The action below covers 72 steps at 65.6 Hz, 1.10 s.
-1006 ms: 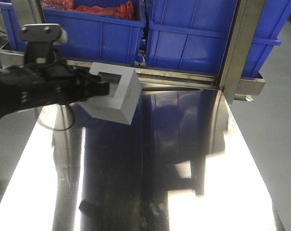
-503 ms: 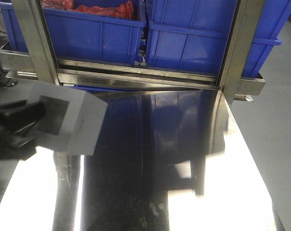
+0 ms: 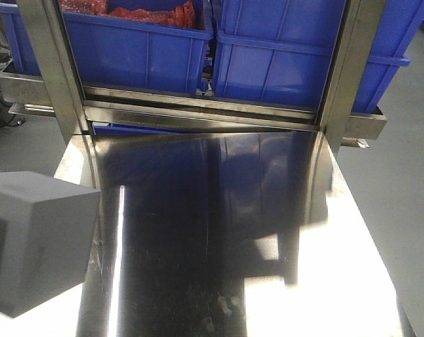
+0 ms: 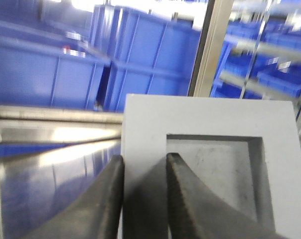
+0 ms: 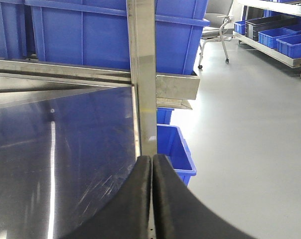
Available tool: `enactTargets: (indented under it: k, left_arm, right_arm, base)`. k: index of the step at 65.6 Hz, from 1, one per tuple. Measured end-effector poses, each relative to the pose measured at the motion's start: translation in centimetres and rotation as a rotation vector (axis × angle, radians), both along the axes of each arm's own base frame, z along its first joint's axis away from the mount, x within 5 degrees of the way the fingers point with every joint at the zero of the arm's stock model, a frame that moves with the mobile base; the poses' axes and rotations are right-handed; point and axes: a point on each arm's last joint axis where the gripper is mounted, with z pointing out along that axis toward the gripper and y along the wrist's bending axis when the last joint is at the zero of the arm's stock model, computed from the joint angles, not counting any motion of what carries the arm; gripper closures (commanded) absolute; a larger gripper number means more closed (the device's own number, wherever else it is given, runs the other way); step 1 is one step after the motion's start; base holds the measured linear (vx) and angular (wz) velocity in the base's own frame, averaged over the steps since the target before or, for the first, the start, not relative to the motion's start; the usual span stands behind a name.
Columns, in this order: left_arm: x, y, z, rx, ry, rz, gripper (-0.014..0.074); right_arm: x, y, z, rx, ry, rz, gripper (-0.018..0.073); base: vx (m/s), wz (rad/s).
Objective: Sort gray base to blue bin
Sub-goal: 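Lift the gray block with the left gripper and pull it toward the robot, then turn the base away from the table holding the block in the left gripper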
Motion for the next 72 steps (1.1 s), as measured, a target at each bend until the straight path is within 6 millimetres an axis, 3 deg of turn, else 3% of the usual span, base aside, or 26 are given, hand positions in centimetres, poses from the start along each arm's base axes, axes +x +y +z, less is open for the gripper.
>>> enactTargets:
  k: [15,72]
  left_arm:
    - [-1.7,0.8,0.1,-0.037,-0.079,0.0,0.0593]
    - [-1.7,0.8,0.1,-0.037,-0.08,0.0,0.0593]
  right_arm:
    - [0.0,0.0,0.0,0.0,0.0,0.0,0.0564]
    - [0.0,0.0,0.0,0.0,0.0,0.0,0.0564]
  base:
    - [0.0,0.0]
    - [0.0,0.0]
